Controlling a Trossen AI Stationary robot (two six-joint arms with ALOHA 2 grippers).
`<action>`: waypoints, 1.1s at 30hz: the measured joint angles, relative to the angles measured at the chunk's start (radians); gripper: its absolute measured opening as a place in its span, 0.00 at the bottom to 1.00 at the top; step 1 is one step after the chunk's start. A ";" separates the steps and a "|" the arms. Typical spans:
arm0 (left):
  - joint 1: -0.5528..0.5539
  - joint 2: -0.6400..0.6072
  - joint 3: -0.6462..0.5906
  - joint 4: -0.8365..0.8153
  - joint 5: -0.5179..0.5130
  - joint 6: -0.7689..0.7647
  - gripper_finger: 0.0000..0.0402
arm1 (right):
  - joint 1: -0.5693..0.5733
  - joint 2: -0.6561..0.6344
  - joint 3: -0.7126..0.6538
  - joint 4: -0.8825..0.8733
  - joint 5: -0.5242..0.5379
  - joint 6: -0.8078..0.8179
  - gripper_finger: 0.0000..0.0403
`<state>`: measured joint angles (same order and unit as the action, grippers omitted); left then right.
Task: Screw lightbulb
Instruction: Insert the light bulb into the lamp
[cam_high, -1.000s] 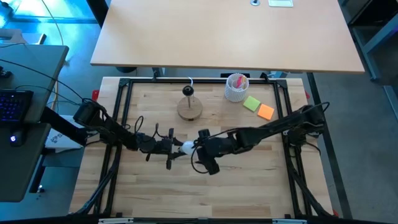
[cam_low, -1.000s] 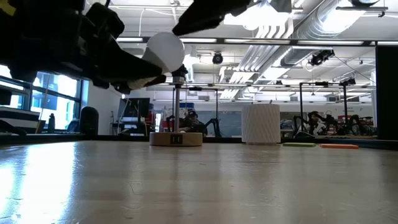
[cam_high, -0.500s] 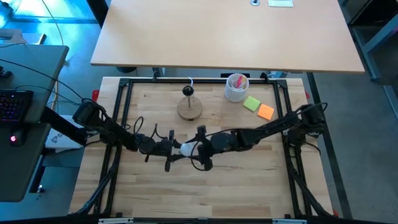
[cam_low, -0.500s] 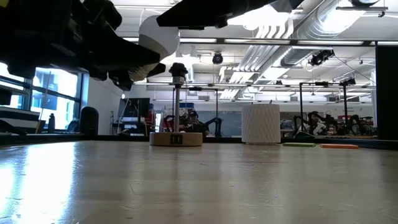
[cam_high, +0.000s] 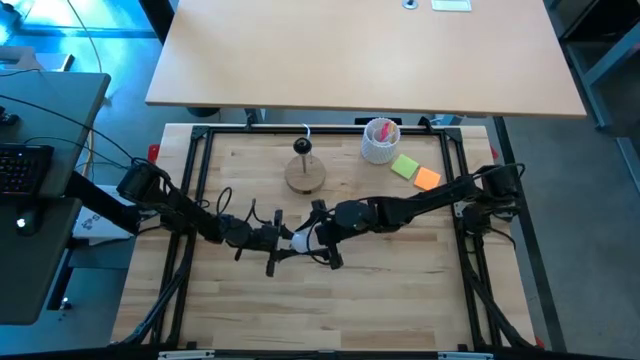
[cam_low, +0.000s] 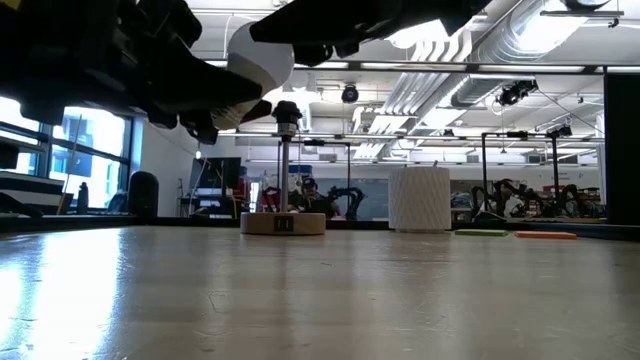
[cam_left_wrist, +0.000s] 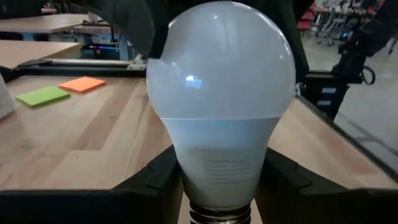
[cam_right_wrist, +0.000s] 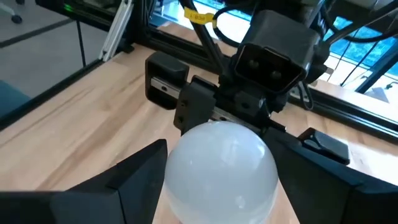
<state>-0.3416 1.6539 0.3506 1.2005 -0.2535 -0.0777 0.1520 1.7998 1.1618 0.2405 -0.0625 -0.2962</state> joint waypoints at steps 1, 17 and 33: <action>0.000 0.000 -0.001 -0.007 -0.001 0.001 0.36 | -0.001 0.007 0.000 0.002 0.001 0.000 0.71; 0.001 0.002 -0.002 -0.006 -0.011 -0.033 0.36 | 0.000 0.019 0.000 0.006 0.036 0.068 0.71; 0.002 -0.003 -0.027 -0.020 0.021 -0.156 0.56 | 0.023 -0.022 -0.003 -0.072 0.179 0.214 0.71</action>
<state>-0.3401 1.6508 0.3238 1.1805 -0.2328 -0.2340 0.1755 1.7781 1.1591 0.1684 0.1162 -0.0824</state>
